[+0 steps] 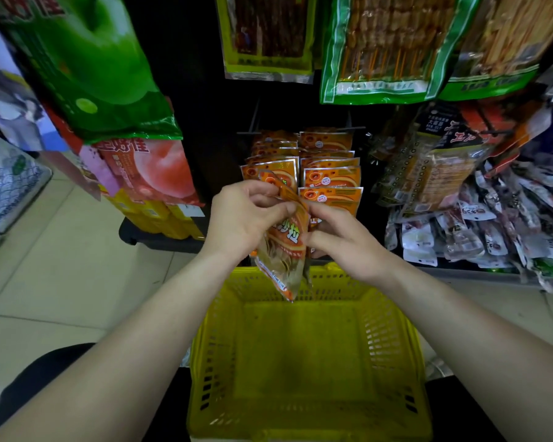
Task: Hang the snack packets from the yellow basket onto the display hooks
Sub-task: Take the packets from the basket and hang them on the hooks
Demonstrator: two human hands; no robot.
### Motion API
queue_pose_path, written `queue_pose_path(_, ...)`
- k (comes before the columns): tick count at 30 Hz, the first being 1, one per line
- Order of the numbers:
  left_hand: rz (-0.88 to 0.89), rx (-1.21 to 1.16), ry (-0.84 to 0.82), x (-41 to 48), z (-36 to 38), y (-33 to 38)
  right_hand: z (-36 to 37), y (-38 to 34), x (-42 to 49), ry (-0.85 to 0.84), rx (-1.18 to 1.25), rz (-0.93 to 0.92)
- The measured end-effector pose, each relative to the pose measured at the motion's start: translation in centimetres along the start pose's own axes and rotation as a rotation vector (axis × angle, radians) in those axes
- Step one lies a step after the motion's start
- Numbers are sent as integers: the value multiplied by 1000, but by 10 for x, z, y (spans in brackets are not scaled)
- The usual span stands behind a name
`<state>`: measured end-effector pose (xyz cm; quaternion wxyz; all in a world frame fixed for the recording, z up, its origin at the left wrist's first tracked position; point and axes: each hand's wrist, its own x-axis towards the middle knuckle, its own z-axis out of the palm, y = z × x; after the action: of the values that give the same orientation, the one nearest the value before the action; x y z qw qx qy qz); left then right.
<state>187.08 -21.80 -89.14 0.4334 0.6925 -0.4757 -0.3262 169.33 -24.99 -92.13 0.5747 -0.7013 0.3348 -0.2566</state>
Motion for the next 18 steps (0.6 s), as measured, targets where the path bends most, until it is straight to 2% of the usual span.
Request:
queue_pose_path(7,101,131,34,2,1,-3,-6,8,7,111,-145,53)
queue_pose_path(11,186,309,154,11,-14,-5,-25,9,9,138,-96,83)
queue_pose_path(12,187,329,147,12,-18,-5,-29,7,9,130,-83,87)
queue_pose_path(16,140,198,-82,12,-18,-7,-40,6,7,108,-36,129)
queue_pose_path(18,125,182,-88,10,-14,-7,-41,5,7,113,-20,144)
